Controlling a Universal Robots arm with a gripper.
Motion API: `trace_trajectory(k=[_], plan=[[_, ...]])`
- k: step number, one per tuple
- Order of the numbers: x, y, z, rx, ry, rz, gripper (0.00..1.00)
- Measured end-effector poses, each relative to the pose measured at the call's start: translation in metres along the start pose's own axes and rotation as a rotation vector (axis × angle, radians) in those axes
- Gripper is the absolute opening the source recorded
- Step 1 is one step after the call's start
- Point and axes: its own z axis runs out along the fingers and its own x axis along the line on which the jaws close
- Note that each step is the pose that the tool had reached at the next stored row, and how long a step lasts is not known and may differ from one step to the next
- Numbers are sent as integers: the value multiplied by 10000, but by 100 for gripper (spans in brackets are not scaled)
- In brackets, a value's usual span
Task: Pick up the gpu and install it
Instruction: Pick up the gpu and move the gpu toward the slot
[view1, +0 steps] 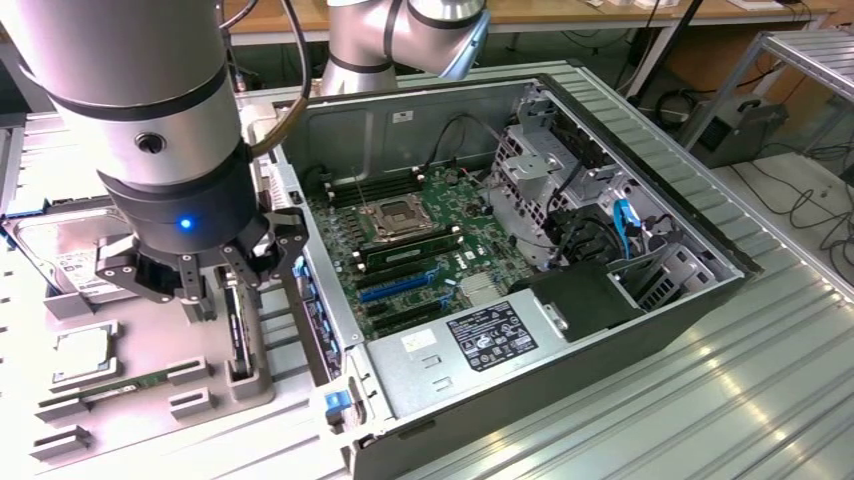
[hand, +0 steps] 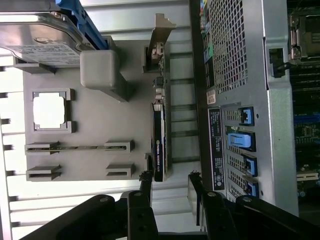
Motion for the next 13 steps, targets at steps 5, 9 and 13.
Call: trace_trajectory(k=[5, 9, 13], plan=[[0, -1, 12, 0, 1, 0, 42], [0, -1, 22, 0, 0, 0, 42], [1, -1, 31, 0, 0, 0, 42]])
